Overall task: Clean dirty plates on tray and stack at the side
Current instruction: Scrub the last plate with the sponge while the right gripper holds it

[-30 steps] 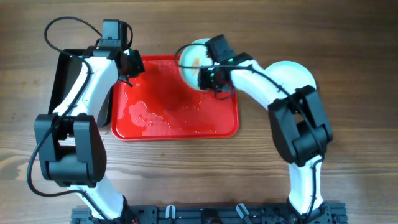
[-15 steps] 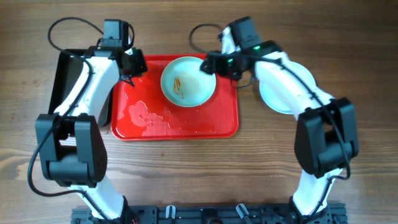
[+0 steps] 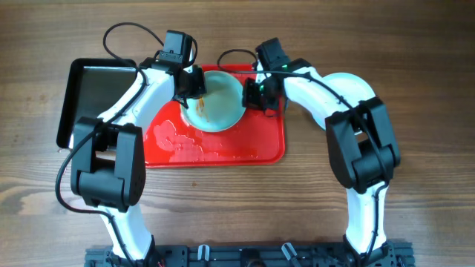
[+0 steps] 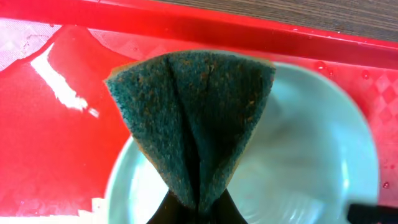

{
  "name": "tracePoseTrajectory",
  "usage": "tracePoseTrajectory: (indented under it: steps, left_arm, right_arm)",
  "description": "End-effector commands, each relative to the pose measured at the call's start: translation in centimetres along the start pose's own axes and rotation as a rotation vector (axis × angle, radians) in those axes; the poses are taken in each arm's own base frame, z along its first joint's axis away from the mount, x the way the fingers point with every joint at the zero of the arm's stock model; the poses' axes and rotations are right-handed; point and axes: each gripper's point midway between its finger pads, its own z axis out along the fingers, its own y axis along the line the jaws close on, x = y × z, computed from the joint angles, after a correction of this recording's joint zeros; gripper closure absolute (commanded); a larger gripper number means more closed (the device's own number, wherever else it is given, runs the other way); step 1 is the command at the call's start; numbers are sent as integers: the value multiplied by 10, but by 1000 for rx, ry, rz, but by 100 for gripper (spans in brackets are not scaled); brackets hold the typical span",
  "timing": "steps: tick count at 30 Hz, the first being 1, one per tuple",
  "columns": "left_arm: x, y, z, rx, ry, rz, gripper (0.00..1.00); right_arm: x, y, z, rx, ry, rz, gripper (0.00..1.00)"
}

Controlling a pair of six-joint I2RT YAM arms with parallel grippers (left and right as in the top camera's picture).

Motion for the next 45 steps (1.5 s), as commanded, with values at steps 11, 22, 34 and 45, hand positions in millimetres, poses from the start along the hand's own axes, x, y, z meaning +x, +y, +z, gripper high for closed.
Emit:
tracePoseTrajectory:
  steps: [11,22,34,45]
  left_arm:
    - [101,-2,20,102,443,149,96]
    - [102,34,19,-142,439,268,96]
    - [26,23,41,-176,89,149,96]
    - [66,-12,35,93,281,141,96]
  right_arm:
    - [-1,3,12,13,-19,2,96]
    - [-3,3,12,10,-23,-1,96]
    - [-3,4,12,8,-26,-7,96]
    - [-3,5,12,1,-23,-27,96]
